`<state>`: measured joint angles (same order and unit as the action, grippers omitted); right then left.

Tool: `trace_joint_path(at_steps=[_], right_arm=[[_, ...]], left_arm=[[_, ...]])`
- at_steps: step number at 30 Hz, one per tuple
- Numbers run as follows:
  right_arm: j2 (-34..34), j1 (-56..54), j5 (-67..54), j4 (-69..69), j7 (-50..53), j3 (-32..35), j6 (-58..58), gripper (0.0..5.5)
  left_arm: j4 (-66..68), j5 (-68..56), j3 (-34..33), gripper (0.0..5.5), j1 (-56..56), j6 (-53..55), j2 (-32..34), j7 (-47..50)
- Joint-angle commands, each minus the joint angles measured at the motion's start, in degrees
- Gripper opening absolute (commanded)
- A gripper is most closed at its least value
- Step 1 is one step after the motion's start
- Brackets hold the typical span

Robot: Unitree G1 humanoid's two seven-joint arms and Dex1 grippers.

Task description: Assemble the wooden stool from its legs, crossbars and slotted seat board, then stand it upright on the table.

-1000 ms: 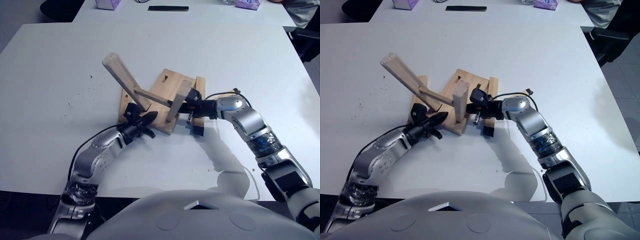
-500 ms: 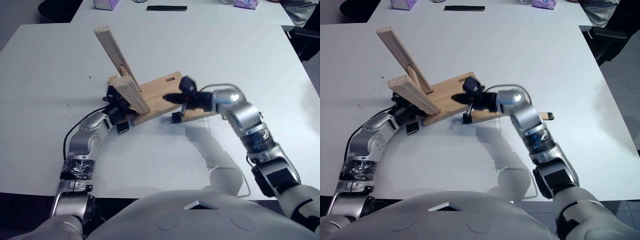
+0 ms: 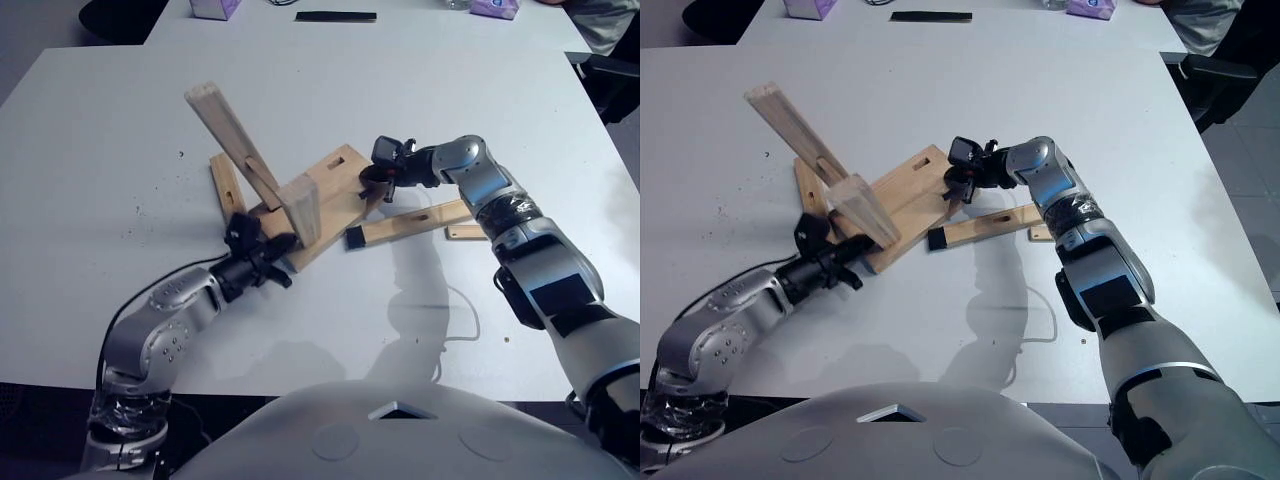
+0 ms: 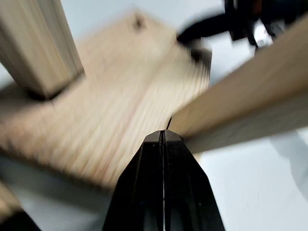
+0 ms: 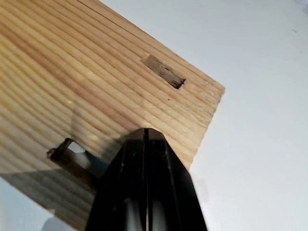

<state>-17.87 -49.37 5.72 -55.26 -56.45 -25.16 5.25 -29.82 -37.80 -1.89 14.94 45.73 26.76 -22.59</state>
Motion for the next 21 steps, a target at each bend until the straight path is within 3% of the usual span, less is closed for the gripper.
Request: trace_joint_path(at_steps=[1,10,21], right_arm=[[-4.4,4.9,4.2,0.9,-7.0,-3.0,1.3,0.01],[-10.6,9.7,5.7,10.6,-13.8,-5.5,2.9,0.01],[-15.5,19.2,0.7,31.4,-17.0,-3.1,-4.9,0.01]], left_arm=[[0.2,1.4,0.0,0.00,1.4,0.8,4.0,-3.0],[10.5,7.6,5.3,0.00,-5.6,-3.2,2.8,-4.1],[37.8,17.3,7.1,0.00,-24.3,-15.4,7.1,-13.6]])
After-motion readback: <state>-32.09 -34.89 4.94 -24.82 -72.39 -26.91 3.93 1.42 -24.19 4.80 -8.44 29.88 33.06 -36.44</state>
